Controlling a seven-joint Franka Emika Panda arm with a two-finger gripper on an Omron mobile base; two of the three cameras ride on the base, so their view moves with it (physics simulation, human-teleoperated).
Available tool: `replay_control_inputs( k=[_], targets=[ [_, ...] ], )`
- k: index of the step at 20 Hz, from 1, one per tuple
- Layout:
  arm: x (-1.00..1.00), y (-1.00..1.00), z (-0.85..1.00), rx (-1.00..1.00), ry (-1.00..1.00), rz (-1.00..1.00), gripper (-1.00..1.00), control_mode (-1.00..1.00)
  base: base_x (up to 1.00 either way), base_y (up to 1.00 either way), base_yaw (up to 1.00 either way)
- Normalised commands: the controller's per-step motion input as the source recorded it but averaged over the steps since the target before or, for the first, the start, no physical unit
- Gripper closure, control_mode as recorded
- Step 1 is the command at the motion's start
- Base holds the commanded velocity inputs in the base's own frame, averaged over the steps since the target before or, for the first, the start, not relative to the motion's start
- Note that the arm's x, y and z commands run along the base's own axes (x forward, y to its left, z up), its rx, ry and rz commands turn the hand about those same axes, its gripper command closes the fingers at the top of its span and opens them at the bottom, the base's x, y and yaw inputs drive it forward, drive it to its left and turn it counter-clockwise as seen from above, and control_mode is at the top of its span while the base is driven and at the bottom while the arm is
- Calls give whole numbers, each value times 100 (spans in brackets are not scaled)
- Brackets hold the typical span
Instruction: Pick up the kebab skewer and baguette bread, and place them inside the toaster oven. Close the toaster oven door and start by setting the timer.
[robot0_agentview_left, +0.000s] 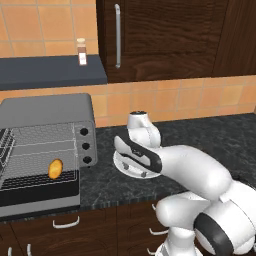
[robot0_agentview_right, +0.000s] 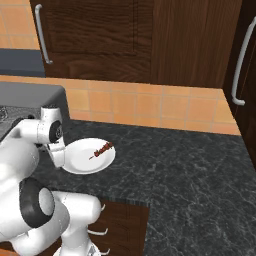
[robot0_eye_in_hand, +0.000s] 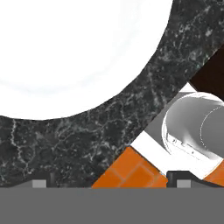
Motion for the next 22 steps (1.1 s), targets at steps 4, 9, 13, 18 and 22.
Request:
replay_control_inputs(
  k=[4, 9, 13, 18, 22],
  targets=[
    [94, -69, 0, -4, 13, -23, -100, -100, 0, 0, 0],
    [89, -8, -9, -6, 0, 6, -100, -100, 0, 0, 0],
    [89, -5, -9, 0, 2, 13, -100, -100, 0, 0, 0],
    [50, -35, -10, 0, 1, 13, -100, -100, 0, 0, 0],
    [16, -48, -14, -4, 0, 5, -100, -100, 0, 0, 0]
  ],
)
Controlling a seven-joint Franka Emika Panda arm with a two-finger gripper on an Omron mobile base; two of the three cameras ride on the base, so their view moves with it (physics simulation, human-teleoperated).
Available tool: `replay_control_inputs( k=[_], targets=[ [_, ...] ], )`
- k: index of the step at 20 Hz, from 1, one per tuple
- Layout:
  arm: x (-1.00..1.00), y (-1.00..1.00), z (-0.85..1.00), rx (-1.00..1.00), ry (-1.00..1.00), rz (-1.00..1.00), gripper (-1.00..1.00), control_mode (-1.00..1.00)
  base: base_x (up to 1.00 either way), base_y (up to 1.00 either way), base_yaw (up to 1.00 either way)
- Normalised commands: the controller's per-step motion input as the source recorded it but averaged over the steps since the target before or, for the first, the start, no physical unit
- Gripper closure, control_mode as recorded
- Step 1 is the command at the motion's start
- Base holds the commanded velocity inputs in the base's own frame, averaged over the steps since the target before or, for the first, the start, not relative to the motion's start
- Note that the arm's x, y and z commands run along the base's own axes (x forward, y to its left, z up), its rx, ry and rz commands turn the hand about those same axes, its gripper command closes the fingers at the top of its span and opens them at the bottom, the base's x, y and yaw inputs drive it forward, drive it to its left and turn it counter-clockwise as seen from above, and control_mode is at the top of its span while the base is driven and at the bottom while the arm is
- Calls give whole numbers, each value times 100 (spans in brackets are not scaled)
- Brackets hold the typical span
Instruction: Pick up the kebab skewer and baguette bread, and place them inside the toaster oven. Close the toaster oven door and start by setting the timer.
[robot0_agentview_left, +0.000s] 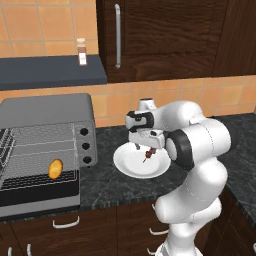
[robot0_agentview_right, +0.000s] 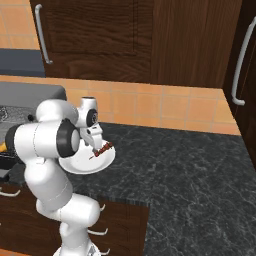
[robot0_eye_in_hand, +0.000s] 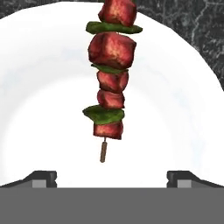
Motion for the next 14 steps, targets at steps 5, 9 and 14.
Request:
replay_control_inputs(
  k=[5, 9, 14],
  targets=[
    [0, -23, -16, -2, 0, 0, -100, -100, 0, 0, 0],
    [6, 0, -23, 0, 0, 0, -100, -100, 0, 0, 0],
    [9, -2, -25, 0, 0, 0, -100, -100, 0, 0, 0]
  ],
)
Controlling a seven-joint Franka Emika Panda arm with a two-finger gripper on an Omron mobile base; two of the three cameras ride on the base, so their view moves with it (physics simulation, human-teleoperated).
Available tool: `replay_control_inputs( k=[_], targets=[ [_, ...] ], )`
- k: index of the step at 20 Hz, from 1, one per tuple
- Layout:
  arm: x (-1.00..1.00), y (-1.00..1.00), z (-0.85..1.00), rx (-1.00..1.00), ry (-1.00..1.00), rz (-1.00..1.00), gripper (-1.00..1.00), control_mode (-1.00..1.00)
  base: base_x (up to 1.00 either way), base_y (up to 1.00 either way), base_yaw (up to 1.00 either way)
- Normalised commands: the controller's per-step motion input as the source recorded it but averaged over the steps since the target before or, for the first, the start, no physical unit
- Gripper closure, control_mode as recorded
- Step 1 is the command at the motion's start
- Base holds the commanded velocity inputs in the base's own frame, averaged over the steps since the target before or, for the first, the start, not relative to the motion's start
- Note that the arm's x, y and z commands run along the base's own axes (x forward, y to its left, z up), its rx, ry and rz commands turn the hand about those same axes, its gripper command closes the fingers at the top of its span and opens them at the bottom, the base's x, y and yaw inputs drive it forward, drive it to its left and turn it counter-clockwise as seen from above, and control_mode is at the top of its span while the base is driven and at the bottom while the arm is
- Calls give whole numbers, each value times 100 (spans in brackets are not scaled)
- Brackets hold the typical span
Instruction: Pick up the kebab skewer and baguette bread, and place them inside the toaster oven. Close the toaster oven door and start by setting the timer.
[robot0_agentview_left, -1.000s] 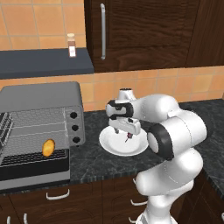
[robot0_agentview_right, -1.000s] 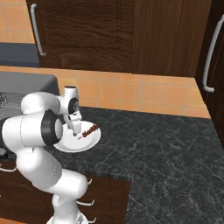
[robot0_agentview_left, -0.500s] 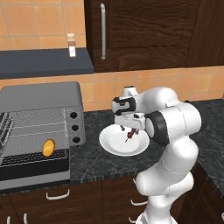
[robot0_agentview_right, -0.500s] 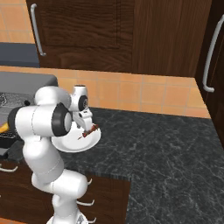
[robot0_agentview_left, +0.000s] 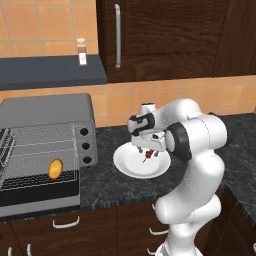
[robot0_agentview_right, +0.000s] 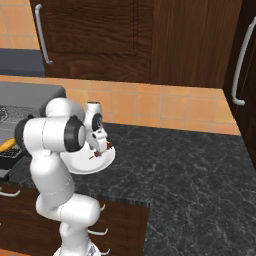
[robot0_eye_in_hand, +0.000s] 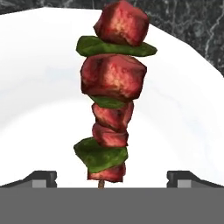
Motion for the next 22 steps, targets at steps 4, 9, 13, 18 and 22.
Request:
replay_control_inputs(
  k=[4, 9, 13, 18, 22],
  targets=[
    [10, 0, -19, 0, 0, 0, -100, -100, 0, 0, 0],
    [4, 0, -13, 0, 0, 0, -100, -100, 0, 0, 0],
    [4, 4, -32, 0, 3, 0, 100, -100, 0, 0, 0],
    [3, 0, -15, 0, -1, 0, 100, -100, 0, 0, 0],
    [-15, 3, 5, 0, 0, 0, 100, -100, 0, 0, 0]
  ],
)
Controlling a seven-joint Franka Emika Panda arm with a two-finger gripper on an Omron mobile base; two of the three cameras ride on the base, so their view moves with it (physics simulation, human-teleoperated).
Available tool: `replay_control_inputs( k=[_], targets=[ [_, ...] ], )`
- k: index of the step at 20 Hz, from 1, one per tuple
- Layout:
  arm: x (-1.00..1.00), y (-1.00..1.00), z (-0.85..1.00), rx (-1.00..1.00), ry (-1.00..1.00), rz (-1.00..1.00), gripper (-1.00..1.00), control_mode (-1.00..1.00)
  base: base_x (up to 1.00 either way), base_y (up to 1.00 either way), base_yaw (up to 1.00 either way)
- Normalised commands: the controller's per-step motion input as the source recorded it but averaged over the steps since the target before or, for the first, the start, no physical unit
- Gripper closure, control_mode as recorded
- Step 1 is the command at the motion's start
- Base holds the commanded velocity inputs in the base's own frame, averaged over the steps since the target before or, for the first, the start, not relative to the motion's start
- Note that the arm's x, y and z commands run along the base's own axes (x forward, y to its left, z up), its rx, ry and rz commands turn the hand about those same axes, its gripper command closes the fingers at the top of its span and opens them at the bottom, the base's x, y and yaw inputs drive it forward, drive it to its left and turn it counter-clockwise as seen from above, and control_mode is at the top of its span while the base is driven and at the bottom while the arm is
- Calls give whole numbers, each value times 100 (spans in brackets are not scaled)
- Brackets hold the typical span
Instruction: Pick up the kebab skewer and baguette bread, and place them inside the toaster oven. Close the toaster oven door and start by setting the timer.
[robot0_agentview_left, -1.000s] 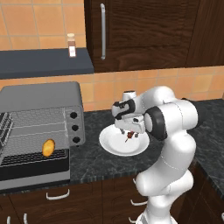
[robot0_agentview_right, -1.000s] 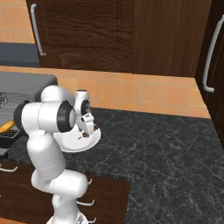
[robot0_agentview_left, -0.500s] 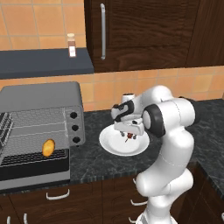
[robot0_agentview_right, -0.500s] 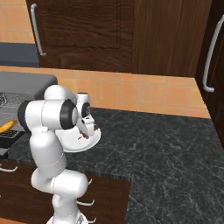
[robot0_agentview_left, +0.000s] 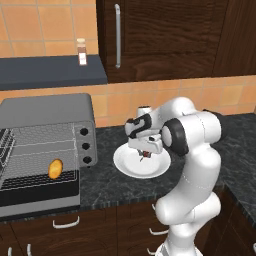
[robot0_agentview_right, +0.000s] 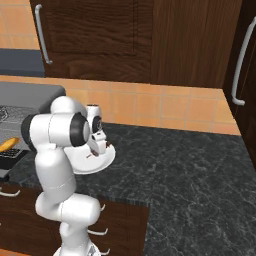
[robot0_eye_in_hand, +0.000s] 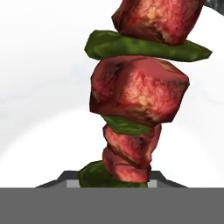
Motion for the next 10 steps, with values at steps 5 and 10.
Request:
replay_control_inputs(
  k=[5, 10],
  targets=[
    [-73, 51, 88, 0, -4, 5, 100, -100, 0, 0, 0],
    [-79, 85, 88, 1, 3, 16, 100, -100, 0, 0, 0]
  ],
)
